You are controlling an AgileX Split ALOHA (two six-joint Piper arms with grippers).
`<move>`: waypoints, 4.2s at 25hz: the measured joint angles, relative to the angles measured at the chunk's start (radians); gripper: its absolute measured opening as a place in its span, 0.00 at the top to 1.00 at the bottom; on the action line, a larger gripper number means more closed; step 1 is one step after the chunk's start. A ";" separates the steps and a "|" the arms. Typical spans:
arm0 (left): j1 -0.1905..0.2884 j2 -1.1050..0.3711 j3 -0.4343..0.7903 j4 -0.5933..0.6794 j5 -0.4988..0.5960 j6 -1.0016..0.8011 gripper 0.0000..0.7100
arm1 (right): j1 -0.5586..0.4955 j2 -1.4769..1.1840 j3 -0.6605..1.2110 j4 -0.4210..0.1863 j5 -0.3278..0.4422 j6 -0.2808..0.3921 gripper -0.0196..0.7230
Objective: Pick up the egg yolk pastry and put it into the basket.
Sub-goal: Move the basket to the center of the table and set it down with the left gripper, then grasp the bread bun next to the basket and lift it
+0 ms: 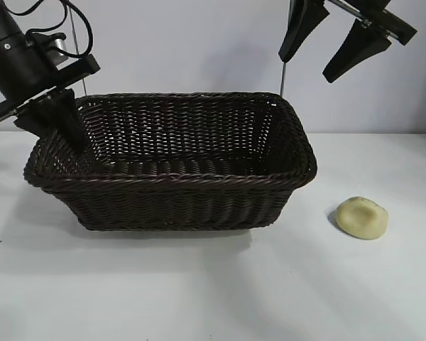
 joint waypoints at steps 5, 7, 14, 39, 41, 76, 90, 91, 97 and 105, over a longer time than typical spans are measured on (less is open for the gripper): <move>-0.001 0.039 0.000 0.009 -0.006 0.001 0.86 | 0.000 0.000 0.000 0.000 0.001 -0.001 0.31; -0.001 0.040 0.000 0.009 -0.020 0.001 0.86 | 0.000 0.000 0.000 0.000 0.001 -0.001 0.31; -0.001 0.040 -0.003 0.006 -0.044 0.001 0.86 | 0.000 0.000 0.000 0.000 -0.001 -0.001 0.31; 0.009 -0.274 -0.004 0.047 0.015 -0.061 0.27 | 0.000 0.000 0.000 0.000 -0.004 0.001 0.31; -0.001 -0.301 -0.004 0.049 0.020 -0.063 0.27 | 0.000 0.000 0.000 0.000 -0.004 0.001 0.31; -0.057 -0.376 0.235 -0.059 -0.226 -0.152 0.27 | 0.000 0.000 0.000 -0.001 0.000 0.009 0.31; -0.057 -0.372 0.235 -0.059 -0.226 -0.152 0.27 | -0.030 0.000 0.001 -0.307 0.042 0.104 0.31; -0.057 -0.372 0.235 -0.059 -0.227 -0.152 0.27 | -0.038 0.000 0.005 -0.320 0.042 0.106 0.31; -0.057 -0.372 0.235 -0.059 -0.231 -0.153 0.27 | -0.060 0.000 0.111 -0.349 0.041 0.107 0.31; -0.057 -0.372 0.235 -0.059 -0.235 -0.153 0.27 | -0.061 0.000 0.282 -0.345 -0.043 0.111 0.31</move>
